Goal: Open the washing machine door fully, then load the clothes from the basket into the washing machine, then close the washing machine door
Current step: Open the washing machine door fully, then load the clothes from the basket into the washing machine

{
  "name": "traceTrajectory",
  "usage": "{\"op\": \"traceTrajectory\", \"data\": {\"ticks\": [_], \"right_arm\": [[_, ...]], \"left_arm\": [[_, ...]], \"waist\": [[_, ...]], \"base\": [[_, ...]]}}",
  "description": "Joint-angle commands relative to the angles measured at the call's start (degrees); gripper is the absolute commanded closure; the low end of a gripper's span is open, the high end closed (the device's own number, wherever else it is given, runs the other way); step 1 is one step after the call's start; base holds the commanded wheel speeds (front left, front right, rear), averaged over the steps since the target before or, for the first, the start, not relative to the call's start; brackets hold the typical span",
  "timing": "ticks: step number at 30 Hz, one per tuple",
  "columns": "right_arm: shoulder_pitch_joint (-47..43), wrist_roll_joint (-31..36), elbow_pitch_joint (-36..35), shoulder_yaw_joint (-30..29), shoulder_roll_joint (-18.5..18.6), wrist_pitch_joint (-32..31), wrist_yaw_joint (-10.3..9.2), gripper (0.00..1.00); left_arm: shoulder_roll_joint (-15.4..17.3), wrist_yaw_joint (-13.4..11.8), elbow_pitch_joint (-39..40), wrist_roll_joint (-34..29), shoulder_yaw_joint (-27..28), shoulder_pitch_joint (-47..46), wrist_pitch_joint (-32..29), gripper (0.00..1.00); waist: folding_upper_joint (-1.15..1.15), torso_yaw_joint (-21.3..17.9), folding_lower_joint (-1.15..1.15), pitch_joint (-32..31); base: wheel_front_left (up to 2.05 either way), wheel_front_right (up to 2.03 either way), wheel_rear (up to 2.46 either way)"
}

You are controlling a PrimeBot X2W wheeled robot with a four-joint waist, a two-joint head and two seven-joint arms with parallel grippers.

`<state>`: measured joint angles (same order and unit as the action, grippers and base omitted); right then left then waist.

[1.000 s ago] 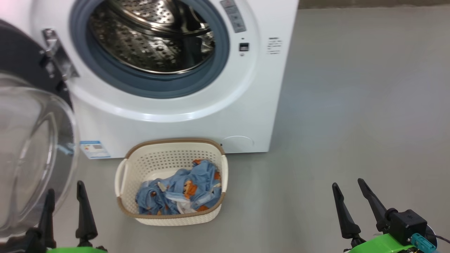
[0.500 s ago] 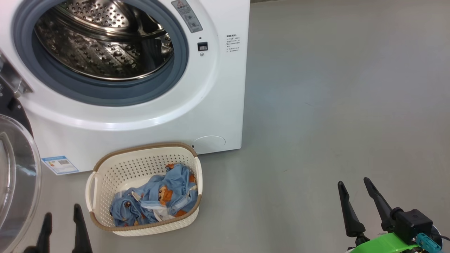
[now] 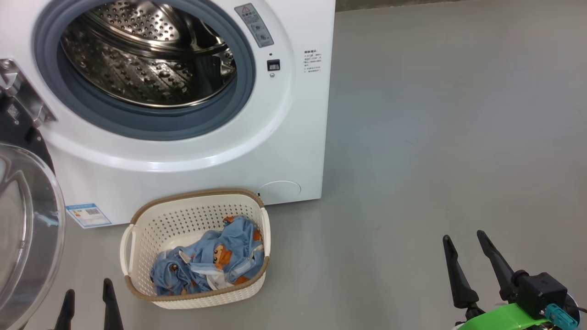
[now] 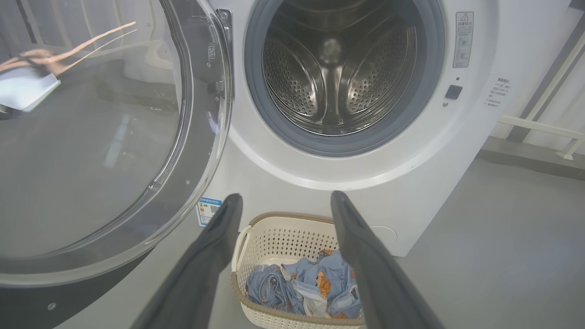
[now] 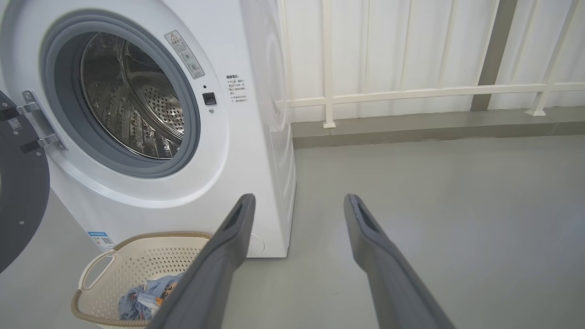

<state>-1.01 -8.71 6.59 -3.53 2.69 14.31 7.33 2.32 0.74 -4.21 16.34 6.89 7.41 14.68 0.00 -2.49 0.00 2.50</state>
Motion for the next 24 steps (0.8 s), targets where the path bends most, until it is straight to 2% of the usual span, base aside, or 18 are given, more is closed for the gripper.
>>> {"op": "traceTrajectory", "data": {"ticks": [1, 24], "right_arm": [[0.89, 0.82, -1.44, 1.46, 0.32, 0.69, 0.16, 0.00], [0.46, 0.44, -0.63, 1.95, 0.43, 0.69, 0.16, 0.00]], "left_arm": [[0.56, -0.62, 0.91, -0.63, 1.69, -0.26, 0.31, 0.00], [0.56, -1.98, 0.88, -2.53, 1.30, 0.48, 0.31, 0.00]], "waist": [[0.00, 0.23, 0.00, -0.29], [0.00, 1.25, 0.00, -1.22]], "base": [[0.00, 0.00, 0.00], [0.00, 0.00, 0.00]]}}
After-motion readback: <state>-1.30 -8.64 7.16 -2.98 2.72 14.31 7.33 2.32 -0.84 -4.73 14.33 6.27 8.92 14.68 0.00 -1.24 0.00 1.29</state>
